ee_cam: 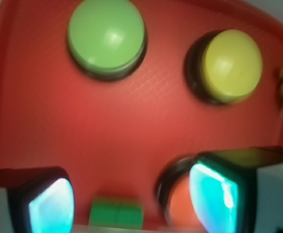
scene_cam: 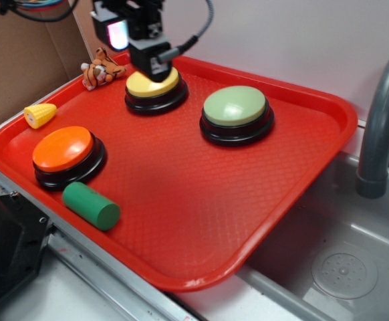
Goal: Push the green button.
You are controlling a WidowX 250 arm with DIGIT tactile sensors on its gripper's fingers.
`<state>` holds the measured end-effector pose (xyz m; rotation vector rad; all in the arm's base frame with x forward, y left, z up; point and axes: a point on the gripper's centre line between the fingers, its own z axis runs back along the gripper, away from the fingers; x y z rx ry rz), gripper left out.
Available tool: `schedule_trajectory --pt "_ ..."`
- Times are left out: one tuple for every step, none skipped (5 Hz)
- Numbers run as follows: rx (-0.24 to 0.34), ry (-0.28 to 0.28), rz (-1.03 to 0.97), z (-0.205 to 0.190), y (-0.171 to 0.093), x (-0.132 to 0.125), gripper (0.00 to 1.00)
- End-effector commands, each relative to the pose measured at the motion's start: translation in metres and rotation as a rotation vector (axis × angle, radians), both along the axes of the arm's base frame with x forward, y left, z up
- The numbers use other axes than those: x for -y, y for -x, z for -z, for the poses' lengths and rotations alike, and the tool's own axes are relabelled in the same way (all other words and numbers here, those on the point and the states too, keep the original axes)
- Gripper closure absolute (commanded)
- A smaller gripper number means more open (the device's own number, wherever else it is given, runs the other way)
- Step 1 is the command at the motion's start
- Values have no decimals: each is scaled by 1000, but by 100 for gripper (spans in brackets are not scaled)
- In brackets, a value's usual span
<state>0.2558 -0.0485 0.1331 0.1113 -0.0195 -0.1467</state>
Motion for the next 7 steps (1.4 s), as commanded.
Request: schedule_trajectory --pt "142 -18 27 21 -58 7 0" --pt "117 27 53 49 -64 16 0" --pt "117 101 51 75 -62 20 0" --pt "102 84 46 74 -65 19 0" --pt "78 53 46 73 -63 21 0" --pt "88 38 89 39 -60 17 0" --pt "97 41 94 5 -47 8 0"
